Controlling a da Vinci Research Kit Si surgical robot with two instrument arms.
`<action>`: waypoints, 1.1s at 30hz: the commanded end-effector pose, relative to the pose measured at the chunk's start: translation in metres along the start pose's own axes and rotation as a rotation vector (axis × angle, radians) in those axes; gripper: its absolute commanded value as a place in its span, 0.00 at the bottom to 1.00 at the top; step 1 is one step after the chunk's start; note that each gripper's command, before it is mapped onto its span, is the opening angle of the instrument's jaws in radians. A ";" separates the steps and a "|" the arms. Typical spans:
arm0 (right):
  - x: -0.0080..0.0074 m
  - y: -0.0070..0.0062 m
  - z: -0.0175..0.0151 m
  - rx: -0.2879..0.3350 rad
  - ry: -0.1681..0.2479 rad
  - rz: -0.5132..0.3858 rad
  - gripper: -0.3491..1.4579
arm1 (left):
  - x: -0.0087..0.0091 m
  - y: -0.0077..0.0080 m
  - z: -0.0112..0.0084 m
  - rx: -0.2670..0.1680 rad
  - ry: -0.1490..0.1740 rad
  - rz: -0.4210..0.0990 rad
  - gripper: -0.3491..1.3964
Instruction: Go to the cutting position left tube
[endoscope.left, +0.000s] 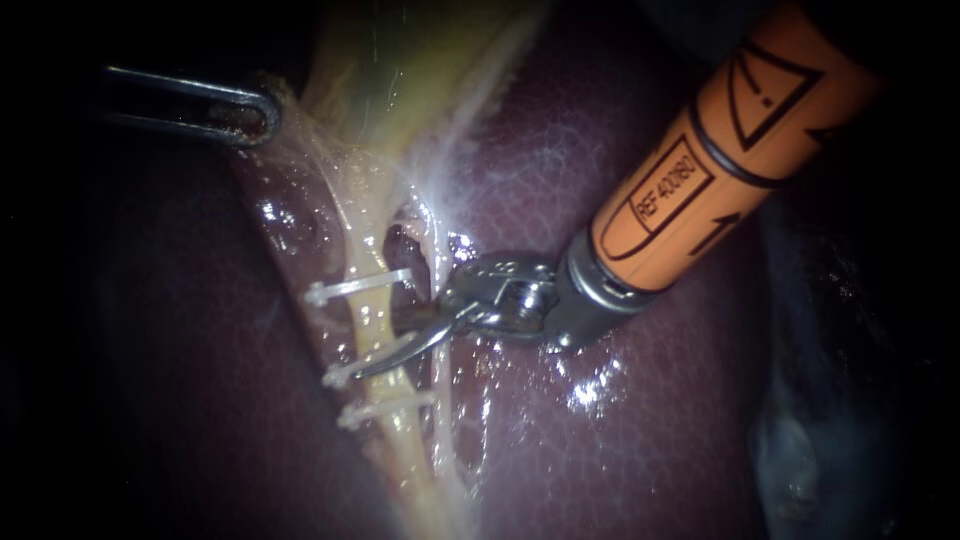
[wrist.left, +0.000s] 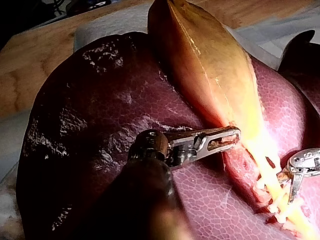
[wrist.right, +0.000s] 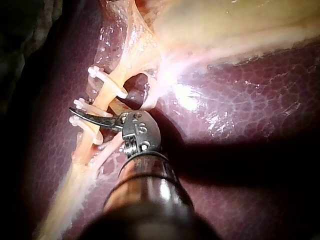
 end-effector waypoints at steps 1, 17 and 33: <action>0.0001 0.0000 0.0002 0.007 0.005 -0.002 0.85 | 0.0000 0.0000 0.0000 0.000 0.000 0.000 0.00; 0.0011 0.0000 0.0020 0.075 0.078 0.041 0.81 | 0.0000 0.0000 0.0000 0.000 0.000 0.000 0.00; 0.0029 -0.0022 0.0028 0.084 0.113 -0.019 0.82 | 0.0000 0.0000 0.0000 0.000 0.000 0.000 0.00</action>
